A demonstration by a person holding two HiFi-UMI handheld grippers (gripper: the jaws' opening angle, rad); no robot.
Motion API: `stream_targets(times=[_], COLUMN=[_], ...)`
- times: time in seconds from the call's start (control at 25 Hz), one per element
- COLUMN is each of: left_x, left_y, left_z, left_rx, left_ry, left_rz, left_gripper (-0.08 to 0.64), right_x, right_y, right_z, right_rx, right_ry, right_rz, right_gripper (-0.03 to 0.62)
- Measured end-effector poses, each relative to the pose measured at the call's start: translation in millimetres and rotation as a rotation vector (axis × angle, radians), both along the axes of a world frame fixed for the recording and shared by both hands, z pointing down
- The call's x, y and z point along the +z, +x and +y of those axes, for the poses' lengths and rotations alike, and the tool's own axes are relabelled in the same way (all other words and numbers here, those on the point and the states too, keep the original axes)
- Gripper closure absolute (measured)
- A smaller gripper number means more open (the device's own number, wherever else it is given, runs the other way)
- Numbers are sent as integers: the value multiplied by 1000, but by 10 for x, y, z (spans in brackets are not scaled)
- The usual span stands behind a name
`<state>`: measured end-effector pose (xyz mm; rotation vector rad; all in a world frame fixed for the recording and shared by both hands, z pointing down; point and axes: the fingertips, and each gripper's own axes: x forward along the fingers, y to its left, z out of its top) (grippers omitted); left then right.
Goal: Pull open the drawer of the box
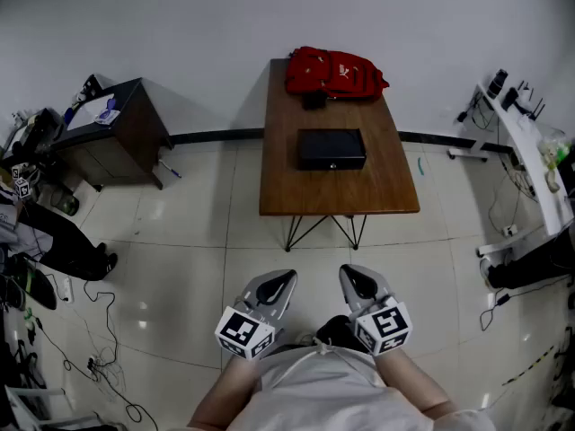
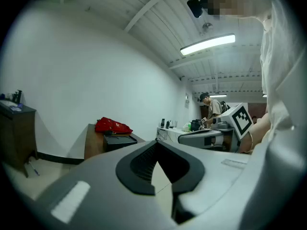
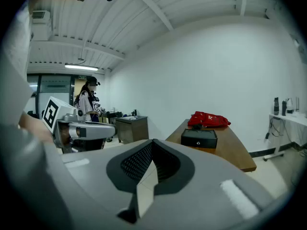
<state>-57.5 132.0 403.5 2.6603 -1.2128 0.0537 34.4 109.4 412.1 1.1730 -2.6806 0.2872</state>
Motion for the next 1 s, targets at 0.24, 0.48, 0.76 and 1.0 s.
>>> stream_targets(times=[0.24,0.48,0.76,1.0], left_x=[151,209,198,287], left_y=[-42,-94,-2,3], left_z=[-242,-825,-1846,-2636], left_rx=[30,20,13,-12], left_ry=[32,-5,-13,-41], left_rz=[-93,-59,-40,-41], left_gripper=[565,565,565,565], right_x=[185,286,350,589], right_y=[-100,-60,44,120], right_z=[-262,-873,-1935,-2786], right_rx=[-6,13,4,12], right_ry=[-24,-56,-70,-113], right_rz=[11,14,42,74], right_gripper=[586,585,586,586])
